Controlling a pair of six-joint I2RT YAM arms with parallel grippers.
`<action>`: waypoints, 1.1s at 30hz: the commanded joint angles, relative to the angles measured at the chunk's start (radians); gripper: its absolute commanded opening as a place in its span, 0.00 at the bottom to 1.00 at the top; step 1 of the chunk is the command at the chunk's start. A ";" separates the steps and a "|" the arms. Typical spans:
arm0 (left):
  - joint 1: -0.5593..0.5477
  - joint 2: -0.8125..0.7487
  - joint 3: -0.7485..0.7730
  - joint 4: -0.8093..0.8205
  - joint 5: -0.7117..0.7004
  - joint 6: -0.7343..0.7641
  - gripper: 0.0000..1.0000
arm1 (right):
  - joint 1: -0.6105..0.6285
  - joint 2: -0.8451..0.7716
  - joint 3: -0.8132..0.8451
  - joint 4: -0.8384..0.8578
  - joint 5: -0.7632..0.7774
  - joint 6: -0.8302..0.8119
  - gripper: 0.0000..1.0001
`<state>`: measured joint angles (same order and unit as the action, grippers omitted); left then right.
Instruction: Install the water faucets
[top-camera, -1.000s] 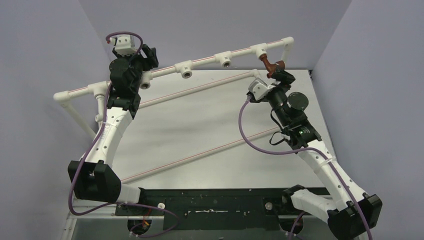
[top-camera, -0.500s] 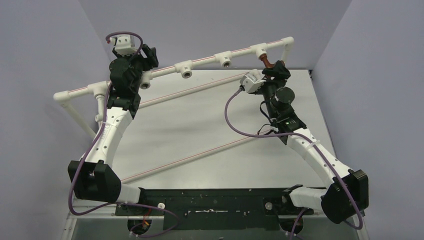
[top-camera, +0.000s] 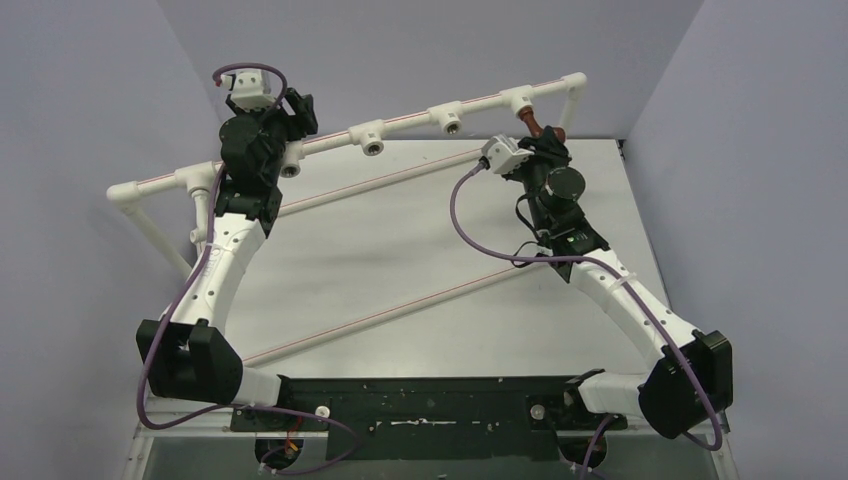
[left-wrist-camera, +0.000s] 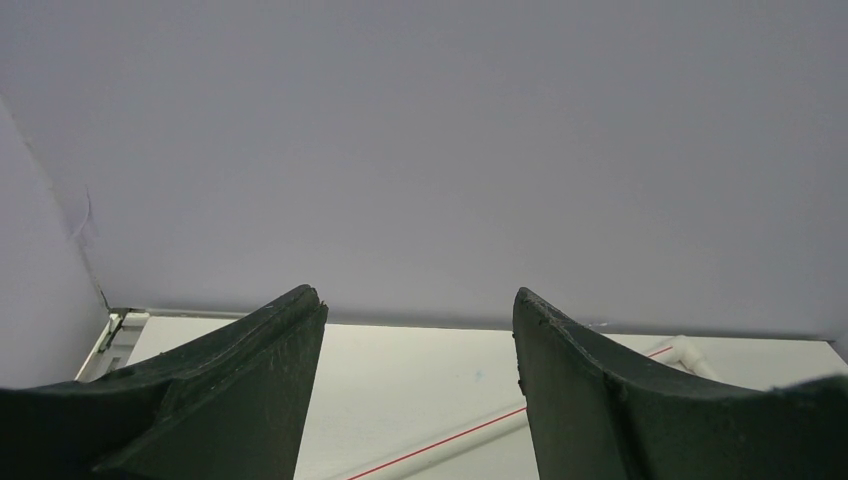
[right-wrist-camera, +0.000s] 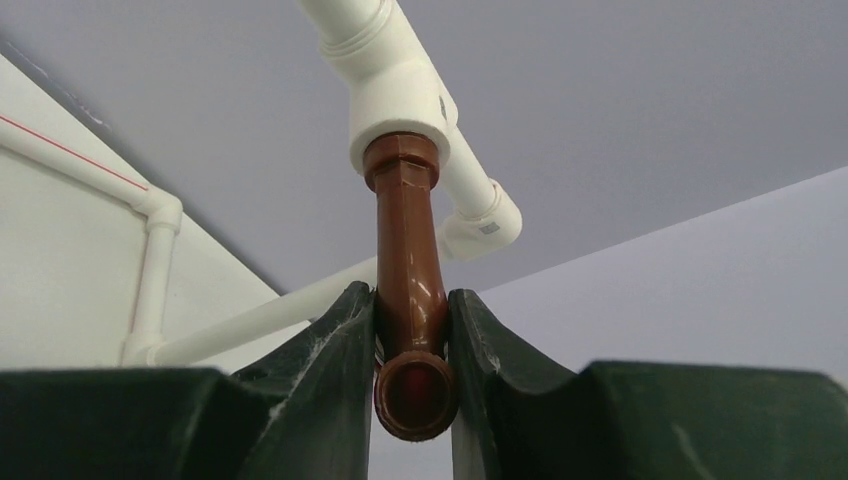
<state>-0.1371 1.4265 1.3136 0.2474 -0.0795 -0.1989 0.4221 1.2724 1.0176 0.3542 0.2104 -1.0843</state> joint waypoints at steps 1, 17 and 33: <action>-0.004 0.085 -0.068 -0.237 0.038 0.030 0.66 | -0.002 -0.011 0.065 0.086 0.013 0.161 0.00; -0.005 0.080 -0.070 -0.235 0.038 0.030 0.66 | -0.091 -0.092 0.135 -0.053 -0.050 1.170 0.00; -0.006 0.075 -0.070 -0.235 0.040 0.029 0.66 | -0.180 -0.085 0.174 -0.102 -0.275 1.783 0.00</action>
<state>-0.1425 1.4239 1.3136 0.2447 -0.0700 -0.1989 0.2543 1.2304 1.1236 0.1638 0.0483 0.3550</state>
